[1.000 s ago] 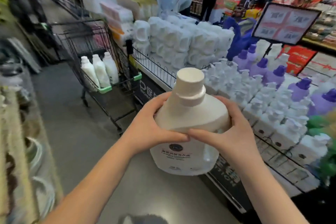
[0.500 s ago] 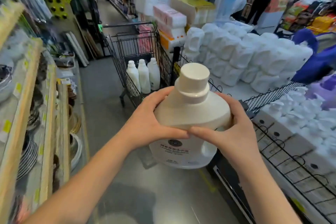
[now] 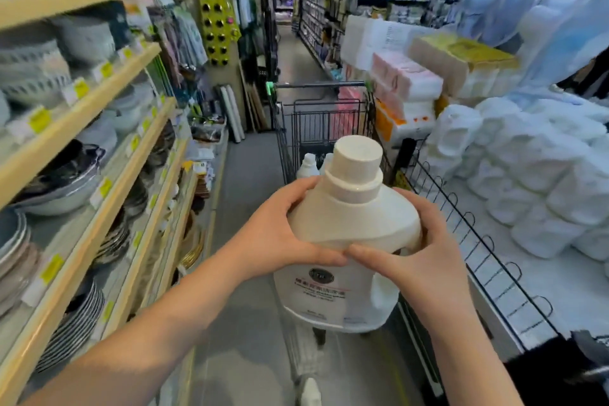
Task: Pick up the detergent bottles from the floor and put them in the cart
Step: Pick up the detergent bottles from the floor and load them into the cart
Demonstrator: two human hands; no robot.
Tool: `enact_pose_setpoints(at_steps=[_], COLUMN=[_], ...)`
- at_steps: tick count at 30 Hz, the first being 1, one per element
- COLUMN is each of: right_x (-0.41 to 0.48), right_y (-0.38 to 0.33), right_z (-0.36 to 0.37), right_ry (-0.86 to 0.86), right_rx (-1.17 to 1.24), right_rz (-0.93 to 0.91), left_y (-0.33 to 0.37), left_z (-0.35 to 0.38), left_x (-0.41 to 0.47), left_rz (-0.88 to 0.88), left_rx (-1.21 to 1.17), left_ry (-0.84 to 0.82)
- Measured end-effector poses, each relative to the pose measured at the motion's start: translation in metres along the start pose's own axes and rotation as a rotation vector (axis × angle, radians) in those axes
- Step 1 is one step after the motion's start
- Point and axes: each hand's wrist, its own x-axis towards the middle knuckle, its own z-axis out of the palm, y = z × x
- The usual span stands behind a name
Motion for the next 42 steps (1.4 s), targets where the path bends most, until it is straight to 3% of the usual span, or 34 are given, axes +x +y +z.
enact_pose_setpoints(at_steps=[11, 20, 27, 42], right_x=[0.190, 0.269, 0.316, 0.405], right_y=[0.048, 0.090, 0.127, 0.162], right_z=[0.011, 0.025, 0.048, 0.163], right_ry=[-0.107, -0.048, 0.113, 0.639], right_rx=[0.014, -0.035, -0.066, -0.199], right_rz=[-0.069, -0.009, 0.076, 0.452], left_y=[-0.028, -0.073, -0.125, -0.230], left_z=[-0.026, -0.037, -0.044, -0.081], left_x=[0.164, 0.262, 0.356, 0.562], left_rz=[-0.074, -0.102, -0.055, 0.170], left_rx=[0.039, 0.029, 0.034, 0.050], left_ry=[0.095, 0.020, -0.146, -0.771])
